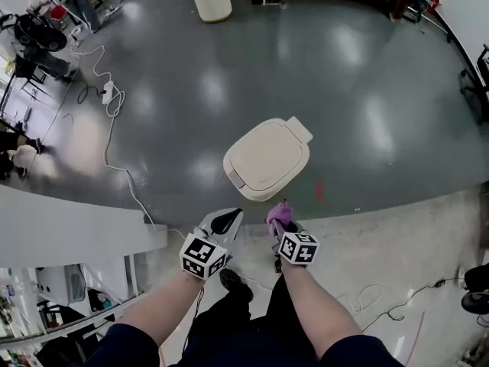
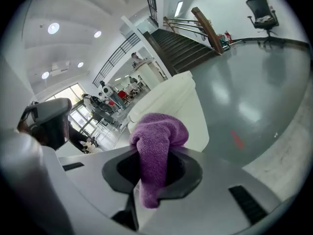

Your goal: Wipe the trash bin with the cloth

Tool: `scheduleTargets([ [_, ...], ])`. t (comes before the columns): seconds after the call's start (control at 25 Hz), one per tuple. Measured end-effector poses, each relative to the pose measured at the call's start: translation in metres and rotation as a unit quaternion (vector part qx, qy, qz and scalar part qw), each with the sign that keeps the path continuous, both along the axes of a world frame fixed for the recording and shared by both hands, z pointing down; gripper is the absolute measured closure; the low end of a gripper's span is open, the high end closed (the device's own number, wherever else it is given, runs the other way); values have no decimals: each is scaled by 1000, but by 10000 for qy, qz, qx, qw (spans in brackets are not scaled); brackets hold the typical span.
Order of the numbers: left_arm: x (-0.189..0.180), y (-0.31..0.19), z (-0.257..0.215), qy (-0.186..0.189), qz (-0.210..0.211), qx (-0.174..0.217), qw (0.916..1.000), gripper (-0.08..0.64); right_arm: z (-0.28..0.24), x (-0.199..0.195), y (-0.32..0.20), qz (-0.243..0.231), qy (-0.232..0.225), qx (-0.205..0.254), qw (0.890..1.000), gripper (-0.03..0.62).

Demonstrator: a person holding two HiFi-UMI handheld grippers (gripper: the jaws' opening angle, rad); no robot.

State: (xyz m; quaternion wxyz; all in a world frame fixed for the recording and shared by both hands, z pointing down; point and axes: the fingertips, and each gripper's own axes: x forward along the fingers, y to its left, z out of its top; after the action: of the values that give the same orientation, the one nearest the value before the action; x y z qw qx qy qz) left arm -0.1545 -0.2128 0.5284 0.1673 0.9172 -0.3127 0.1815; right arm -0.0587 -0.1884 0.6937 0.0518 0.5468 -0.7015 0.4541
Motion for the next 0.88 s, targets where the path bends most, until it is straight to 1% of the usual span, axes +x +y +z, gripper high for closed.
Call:
scheduleTargets([
  [0.12, 6, 25, -45, 98, 289, 124, 9995, 572, -48, 3, 12, -335, 214, 159, 9991, 515],
  [0.2, 10, 38, -76, 186, 449, 273, 9984, 572, -81, 0, 18, -669, 381, 324, 9965, 515],
  [0.28, 11, 54, -103, 288, 532, 390, 9974, 572, -112, -7, 32, -1001, 505, 469, 9926, 515],
  [0.4, 15, 72, -136, 492, 556, 465, 9962, 572, -154, -16, 50, -1410, 603, 659, 9860, 515],
  [0.56, 15, 97, -167, 693, 587, 444, 9949, 572, -198, -34, 67, -2001, 708, 929, 9728, 515],
  [0.72, 15, 109, -193, 820, 653, 531, 9931, 572, -252, -41, 73, -2255, 654, 1352, 9626, 515],
  [0.88, 10, 121, -210, 935, 655, 581, 9918, 572, -302, -46, 83, -2501, 587, 1835, 9489, 515],
])
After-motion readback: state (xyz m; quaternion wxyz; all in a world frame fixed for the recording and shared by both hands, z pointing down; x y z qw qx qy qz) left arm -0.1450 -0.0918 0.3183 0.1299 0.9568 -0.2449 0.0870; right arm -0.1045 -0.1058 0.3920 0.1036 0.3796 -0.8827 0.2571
